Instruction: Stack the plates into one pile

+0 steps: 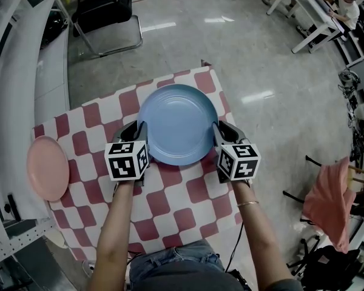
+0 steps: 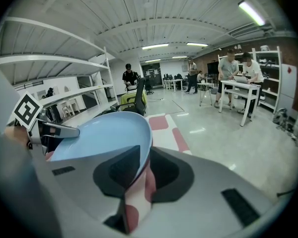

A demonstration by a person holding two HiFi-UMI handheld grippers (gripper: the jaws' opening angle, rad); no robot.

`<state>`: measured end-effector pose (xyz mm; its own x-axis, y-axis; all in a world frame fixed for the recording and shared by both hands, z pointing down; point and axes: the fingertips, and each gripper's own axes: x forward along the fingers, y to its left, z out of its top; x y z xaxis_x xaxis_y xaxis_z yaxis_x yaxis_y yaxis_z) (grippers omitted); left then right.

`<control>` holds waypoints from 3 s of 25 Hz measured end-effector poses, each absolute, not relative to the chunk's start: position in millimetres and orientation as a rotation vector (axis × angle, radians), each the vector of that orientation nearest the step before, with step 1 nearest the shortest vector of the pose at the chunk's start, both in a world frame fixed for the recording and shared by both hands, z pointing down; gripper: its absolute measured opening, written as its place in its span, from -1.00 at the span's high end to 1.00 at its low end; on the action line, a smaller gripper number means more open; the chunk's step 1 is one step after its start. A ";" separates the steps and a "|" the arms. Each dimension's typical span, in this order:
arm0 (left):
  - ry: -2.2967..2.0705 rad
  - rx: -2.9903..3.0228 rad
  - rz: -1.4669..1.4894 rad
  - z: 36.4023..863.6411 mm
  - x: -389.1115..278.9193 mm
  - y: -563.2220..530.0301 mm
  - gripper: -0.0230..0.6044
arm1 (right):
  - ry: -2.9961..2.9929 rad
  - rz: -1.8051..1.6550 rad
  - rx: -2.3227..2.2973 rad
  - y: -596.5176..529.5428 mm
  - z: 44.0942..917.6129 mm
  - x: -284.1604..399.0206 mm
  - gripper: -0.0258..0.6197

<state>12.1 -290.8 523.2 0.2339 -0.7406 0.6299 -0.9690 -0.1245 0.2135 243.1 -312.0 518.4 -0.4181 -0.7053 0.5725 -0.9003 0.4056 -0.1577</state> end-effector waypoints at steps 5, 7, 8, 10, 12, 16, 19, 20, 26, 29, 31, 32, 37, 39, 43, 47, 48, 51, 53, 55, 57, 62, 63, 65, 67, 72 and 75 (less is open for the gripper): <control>-1.576 1.932 0.526 523.1 12.3 -289.9 0.66 | -2.253 0.597 1.385 -312.1 516.6 243.6 0.74; -1.587 1.930 0.532 522.9 10.7 -289.2 0.64 | -2.258 0.587 1.396 -312.5 514.4 244.5 0.74; -1.591 1.929 0.532 523.0 9.6 -288.9 0.64 | -2.260 0.584 1.404 -313.0 513.2 245.4 0.73; -1.593 1.925 0.526 523.1 7.5 -288.2 0.64 | -2.265 0.577 1.412 -313.9 511.4 247.0 0.73; -1.594 1.922 0.521 522.7 5.9 -287.5 0.64 | -2.268 0.571 1.413 -313.7 510.5 247.3 0.73; -1.598 1.925 0.507 518.9 4.8 -286.3 0.65 | -2.287 0.553 1.429 -313.1 504.9 246.6 0.73; -1.601 1.931 0.496 515.2 5.3 -286.5 0.67 | -2.333 0.515 1.437 -314.4 493.5 242.5 0.74; -1.602 1.933 0.492 514.0 5.4 -286.9 0.67 | -2.352 0.500 1.432 -314.9 489.1 239.4 0.74; -1.618 1.944 0.461 504.5 4.4 -283.9 0.69 | -2.419 0.474 1.401 -311.7 472.1 223.1 0.80; -1.630 1.948 0.441 498.0 0.4 -279.4 0.70 | -2.455 0.462 1.380 -307.5 463.1 213.6 0.83; -1.644 1.944 0.423 493.1 -3.2 -275.5 0.72 | -2.484 0.461 1.358 -303.2 456.9 205.4 0.83; -1.652 1.941 0.414 490.7 -5.0 -273.0 0.73 | -2.500 0.462 1.346 -300.6 454.2 200.9 0.84; -1.719 1.926 0.382 476.7 -19.0 -255.0 0.83 | -2.579 0.462 1.264 -283.9 441.7 173.7 0.87; -1.742 1.916 0.363 471.1 -27.6 -245.4 0.85 | -2.609 0.453 1.229 -277.3 436.5 161.6 0.88; -1.776 1.876 0.323 464.4 -46.4 -220.5 0.86 | -2.658 0.440 1.153 -265.5 429.5 139.5 0.88; -1.820 1.829 0.288 459.4 -68.1 -190.9 0.87 | -2.690 0.452 1.062 -251.6 428.2 113.8 0.88; -1.832 1.816 0.281 458.6 -74.9 -183.6 0.87 | -2.699 0.461 1.036 -247.7 428.5 106.0 0.88; -1.873 1.773 0.252 455.3 -97.2 -163.0 0.87 | -2.724 0.481 0.947 -235.3 428.1 80.2 0.88; -1.900 1.746 0.230 452.9 -112.2 -149.4 0.87 | -2.735 0.490 0.887 -225.7 428.3 63.1 0.88; -1.926 1.726 0.206 449.3 -126.4 -135.8 0.88 | -2.743 0.497 0.839 -215.2 428.7 47.1 0.88; -1.955 1.708 0.185 444.4 -141.8 -122.2 0.88 | -2.752 0.490 0.797 -205.5 427.6 29.6 0.88; -2.024 1.638 0.165 437.2 -191.4 -87.4 0.88 | -2.770 0.478 0.697 -180.3 424.5 -22.5 0.88; -2.036 1.620 0.160 437.0 -201.9 -80.1 0.88 | -2.771 0.476 0.677 -175.3 424.7 -33.4 0.88; -2.055 1.586 0.151 437.9 -221.7 -66.1 0.88 | -2.774 0.474 0.639 -166.0 425.7 -55.2 0.88; -2.072 1.555 0.139 439.7 -240.1 -52.6 0.88 | -2.777 0.467 0.599 -157.7 426.8 -77.7 0.88; -2.104 1.501 0.117 443.5 -283.6 -26.1 0.88 | -2.774 0.454 0.533 -140.0 429.7 -130.7 0.88; -2.121 1.469 0.100 446.1 -309.6 -13.9 0.88 | -2.762 0.451 0.505 -130.5 435.1 -157.6 0.88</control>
